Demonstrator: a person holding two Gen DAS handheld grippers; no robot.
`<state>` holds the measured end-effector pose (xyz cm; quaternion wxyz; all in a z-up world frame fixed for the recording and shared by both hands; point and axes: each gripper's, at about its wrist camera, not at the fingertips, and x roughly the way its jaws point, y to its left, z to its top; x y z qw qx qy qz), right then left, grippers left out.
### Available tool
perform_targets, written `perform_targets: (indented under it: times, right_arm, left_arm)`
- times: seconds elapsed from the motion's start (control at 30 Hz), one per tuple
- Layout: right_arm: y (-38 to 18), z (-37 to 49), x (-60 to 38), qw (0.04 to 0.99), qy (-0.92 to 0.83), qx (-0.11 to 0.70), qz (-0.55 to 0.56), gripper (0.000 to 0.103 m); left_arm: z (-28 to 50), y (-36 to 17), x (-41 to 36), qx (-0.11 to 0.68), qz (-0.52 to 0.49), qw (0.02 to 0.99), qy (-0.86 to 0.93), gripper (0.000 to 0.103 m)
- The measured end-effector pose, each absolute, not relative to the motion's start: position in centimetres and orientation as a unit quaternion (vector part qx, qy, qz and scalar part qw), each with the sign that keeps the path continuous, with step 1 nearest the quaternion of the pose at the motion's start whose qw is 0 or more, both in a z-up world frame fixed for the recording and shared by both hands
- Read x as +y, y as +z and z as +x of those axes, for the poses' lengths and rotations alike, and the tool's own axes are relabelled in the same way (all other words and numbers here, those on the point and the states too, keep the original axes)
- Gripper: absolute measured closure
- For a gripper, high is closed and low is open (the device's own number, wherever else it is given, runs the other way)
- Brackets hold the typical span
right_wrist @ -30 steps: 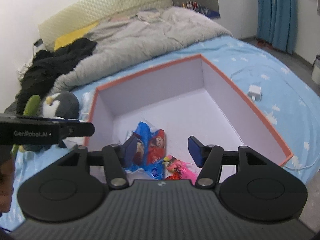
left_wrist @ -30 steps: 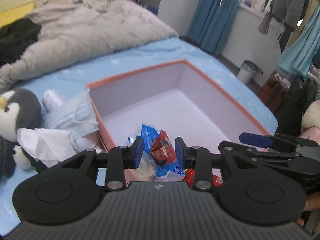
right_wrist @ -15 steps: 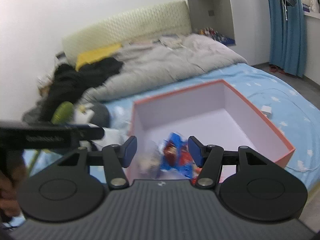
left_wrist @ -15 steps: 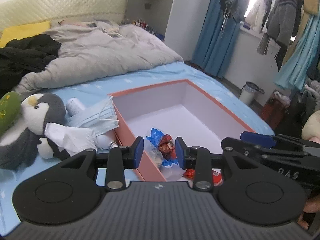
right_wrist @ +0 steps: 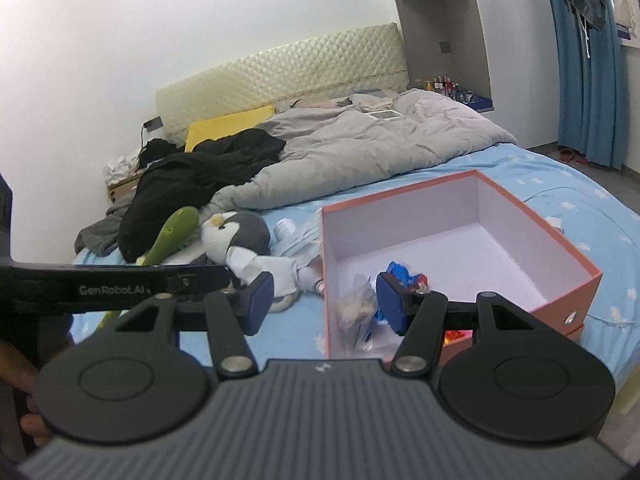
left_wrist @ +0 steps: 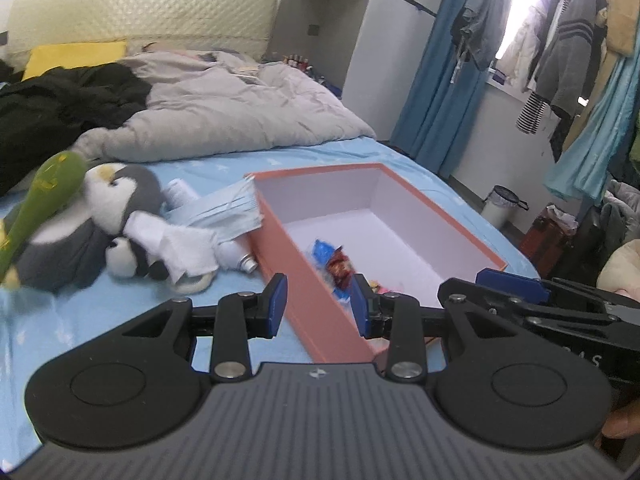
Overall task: Organize soft objects
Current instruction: 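Withdraw both tools from the box toward the penguin plush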
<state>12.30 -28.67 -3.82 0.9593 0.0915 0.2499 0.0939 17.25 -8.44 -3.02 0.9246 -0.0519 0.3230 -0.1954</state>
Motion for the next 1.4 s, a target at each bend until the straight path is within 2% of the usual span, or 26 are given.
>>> perform_targets:
  times: [0.7,1.03,1.4]
  right_arm:
    - [-9.7,9.0,-22.6,0.935,0.127,0.321,0.076,0.044]
    - [-11.2,12.1,-20.0,0.925,0.153,0.342,0.063,0.044]
    - [-14.3,18.1,-17.6,0.923,0.149,0.353,0.046,0.044]
  left_arm:
    - [12.4,-9.3,-0.8,0.367,-0.1,0.917,-0.123,0.062]
    - [14.6,-12.6,1.5,0.38,-0.104,0.915,-0.09,0.056]
    - [20.9,-16.0,4.2,0.379,-0.13,0.914,-0.072,0.053]
